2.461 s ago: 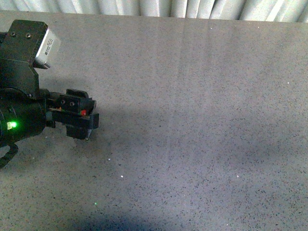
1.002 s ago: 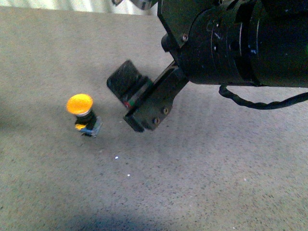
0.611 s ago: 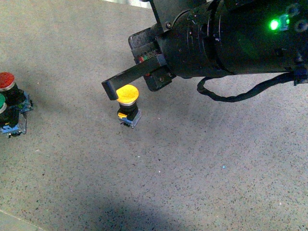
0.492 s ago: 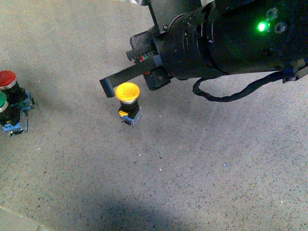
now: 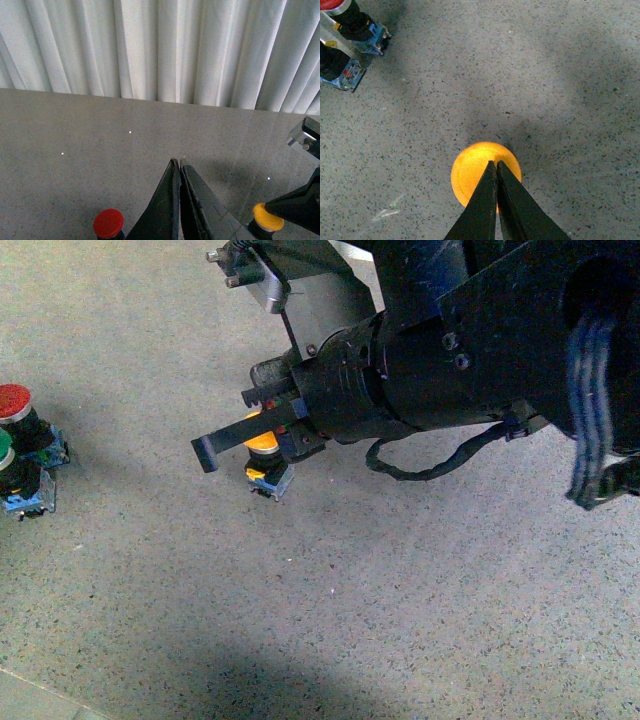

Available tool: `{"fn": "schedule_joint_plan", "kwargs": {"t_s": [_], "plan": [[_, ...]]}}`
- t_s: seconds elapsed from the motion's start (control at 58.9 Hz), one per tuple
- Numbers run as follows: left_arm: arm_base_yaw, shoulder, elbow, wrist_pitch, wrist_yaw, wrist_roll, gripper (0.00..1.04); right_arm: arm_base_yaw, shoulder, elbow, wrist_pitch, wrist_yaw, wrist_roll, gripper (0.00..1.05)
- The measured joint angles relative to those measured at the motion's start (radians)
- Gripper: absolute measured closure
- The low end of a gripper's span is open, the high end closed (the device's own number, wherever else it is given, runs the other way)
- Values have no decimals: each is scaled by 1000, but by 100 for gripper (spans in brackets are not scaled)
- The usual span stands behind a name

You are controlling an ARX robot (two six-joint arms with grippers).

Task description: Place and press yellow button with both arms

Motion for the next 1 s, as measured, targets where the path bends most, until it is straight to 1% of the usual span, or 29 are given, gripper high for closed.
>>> {"fn": "schedule_joint_plan", "kwargs": {"t_s": [0.068, 0.136, 0.17, 0.424, 0.611, 0.832, 0.9, 0.934, 0.951, 1.002], "plan": [[0, -14, 0, -15, 0, 0, 103, 0, 10, 14, -14, 0, 11, 103], [0, -130, 0, -166, 0, 0, 103, 0, 24, 28, -30, 0, 11, 103], [0, -155, 0, -183, 0, 0, 103, 0, 26, 28, -31, 0, 11, 103], [0, -174, 0, -192, 0, 1, 103, 0, 29, 14, -12, -3, 28, 103], [0, -174, 0, -192, 0, 1, 103, -10, -4, -14, 35, -4, 90, 103], [0, -174, 0, -192, 0, 1, 103, -66, -164, -101, 130, 4, 198, 103], [0, -174, 0, -192, 0, 2, 103, -89, -237, -138, 159, 12, 214, 103], [0, -174, 0, -192, 0, 2, 103, -107, -281, -170, 176, 32, 224, 103], [0, -174, 0, -192, 0, 2, 103, -113, -292, -180, 180, 37, 224, 103], [0, -174, 0, -192, 0, 2, 103, -138, -346, -234, 190, 58, 224, 94]]}}
